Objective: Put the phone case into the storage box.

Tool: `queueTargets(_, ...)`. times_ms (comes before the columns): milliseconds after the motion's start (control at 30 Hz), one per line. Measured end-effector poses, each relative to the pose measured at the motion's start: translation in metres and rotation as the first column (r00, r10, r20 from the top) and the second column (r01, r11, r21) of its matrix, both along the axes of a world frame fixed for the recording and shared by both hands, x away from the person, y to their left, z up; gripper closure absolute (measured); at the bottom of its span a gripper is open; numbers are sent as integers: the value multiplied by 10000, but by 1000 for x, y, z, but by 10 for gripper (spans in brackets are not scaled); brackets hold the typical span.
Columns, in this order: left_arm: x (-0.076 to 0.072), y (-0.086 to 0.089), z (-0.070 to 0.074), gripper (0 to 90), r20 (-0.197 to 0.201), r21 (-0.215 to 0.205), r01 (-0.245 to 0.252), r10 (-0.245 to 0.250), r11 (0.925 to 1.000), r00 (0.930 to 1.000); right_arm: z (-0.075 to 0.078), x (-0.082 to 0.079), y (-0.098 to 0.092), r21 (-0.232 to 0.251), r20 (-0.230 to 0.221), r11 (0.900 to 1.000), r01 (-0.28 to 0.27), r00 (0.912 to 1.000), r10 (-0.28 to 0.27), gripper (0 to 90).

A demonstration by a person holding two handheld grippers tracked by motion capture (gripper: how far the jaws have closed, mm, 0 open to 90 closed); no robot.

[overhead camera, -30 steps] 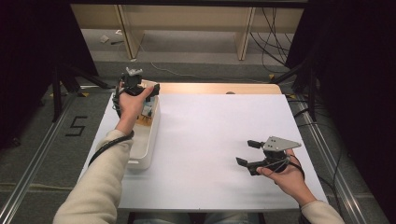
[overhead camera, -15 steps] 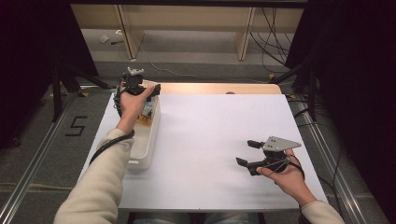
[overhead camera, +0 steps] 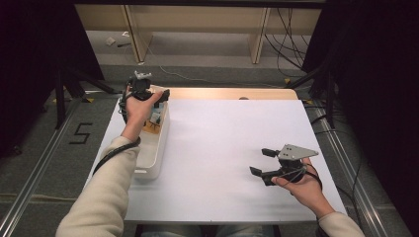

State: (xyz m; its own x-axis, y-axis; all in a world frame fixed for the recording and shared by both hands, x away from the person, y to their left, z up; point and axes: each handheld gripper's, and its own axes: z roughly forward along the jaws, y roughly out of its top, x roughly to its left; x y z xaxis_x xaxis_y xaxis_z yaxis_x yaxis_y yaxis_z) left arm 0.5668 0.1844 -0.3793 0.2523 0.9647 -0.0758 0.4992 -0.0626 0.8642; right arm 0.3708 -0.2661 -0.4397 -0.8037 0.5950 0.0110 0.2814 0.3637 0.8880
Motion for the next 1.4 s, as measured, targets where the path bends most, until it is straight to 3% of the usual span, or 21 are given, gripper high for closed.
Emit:
queueTargets(400,-5,2,13,98,-451,133,-122,128,9998,9989,0,0,1,-7,-13,10000,11,10000,-11,197)
queueTargets(633,-12,1,12,100,-293,288,-34,43,9996,9996,0,0,1,10,-4,10000,11,10000,-11,197)
queueTargets(900,-7,4,1,100,-559,26,-216,217,9998,9982,0,0,1,-8,-14,10000,-2,10000,2,197)
queueTargets(1400,6,2,-12,100,-860,102,-416,423,9991,9954,-1,0,1,-4,-30,10000,-16,10000,16,197)
